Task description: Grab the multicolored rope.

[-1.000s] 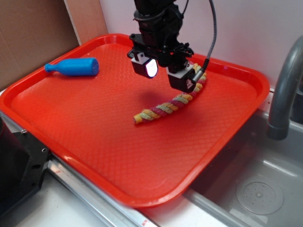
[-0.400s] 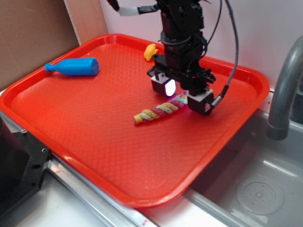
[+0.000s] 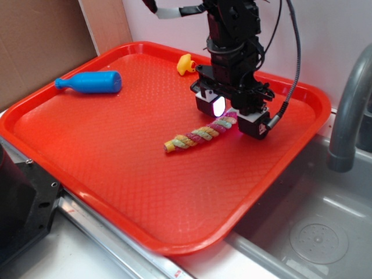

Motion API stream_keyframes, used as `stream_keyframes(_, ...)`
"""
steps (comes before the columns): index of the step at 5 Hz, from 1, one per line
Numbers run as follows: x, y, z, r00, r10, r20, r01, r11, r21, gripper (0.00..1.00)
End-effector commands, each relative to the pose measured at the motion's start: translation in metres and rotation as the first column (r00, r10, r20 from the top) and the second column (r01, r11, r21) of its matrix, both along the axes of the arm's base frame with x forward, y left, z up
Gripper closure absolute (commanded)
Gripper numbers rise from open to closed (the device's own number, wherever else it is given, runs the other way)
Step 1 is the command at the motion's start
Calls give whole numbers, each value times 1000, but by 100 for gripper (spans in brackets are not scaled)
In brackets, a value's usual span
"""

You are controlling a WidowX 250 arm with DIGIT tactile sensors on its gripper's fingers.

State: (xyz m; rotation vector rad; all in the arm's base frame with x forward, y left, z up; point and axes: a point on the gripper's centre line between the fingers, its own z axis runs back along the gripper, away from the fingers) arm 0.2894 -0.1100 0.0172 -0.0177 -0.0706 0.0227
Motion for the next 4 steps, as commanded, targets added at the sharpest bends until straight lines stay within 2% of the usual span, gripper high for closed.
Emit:
stream_keyframes(1,-5,5,12,1000,-15,9,15,1000,0,100)
stream_keyframes(2,-12,12,39,997,-64,49,65,998,-17,100)
stream_keyframes(3,-29,34,89,994,-5,112,10,999,-40,100)
stream_keyframes(4,-42,56,138,993,68,96,-63,997,-53,100)
